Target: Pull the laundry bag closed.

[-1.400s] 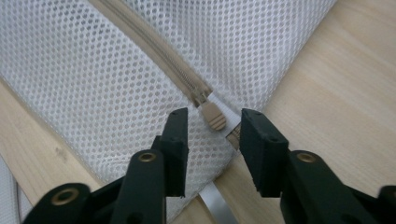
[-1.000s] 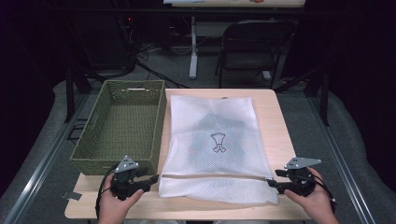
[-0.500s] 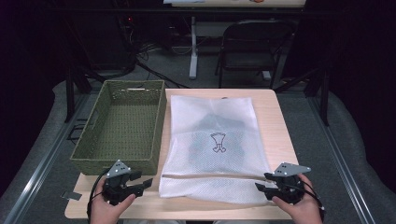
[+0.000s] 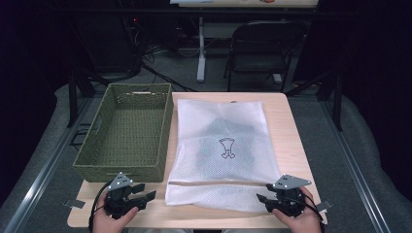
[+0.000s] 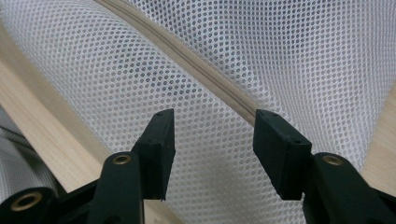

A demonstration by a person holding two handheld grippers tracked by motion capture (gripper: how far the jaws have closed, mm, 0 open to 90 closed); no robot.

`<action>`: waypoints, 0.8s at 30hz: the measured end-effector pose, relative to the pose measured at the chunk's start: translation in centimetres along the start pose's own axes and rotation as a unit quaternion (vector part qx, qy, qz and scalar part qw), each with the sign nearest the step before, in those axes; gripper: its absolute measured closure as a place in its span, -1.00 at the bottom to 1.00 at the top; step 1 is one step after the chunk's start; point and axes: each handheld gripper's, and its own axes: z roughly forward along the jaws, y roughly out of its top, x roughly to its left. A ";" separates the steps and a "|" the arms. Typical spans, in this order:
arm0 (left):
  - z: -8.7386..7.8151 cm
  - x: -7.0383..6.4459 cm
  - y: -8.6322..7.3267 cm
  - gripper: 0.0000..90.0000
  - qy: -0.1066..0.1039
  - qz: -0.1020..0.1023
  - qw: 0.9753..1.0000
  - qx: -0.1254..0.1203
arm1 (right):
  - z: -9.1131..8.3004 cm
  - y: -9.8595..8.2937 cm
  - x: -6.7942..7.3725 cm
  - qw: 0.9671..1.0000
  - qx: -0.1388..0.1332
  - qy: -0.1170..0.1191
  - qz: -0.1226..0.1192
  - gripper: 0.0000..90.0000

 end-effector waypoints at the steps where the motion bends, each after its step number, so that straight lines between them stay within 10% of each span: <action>1: 0.1 0.0 0.0 -0.01 0.002 0.003 1.000 0.000 | 0.1 -0.1 0.0 1.000 -0.003 0.000 0.001 0.07; 24: 1.3 0.1 -0.7 -0.01 0.000 0.010 1.000 0.010 | 1.7 -1.5 0.6 0.999 -0.010 0.027 -0.024 0.10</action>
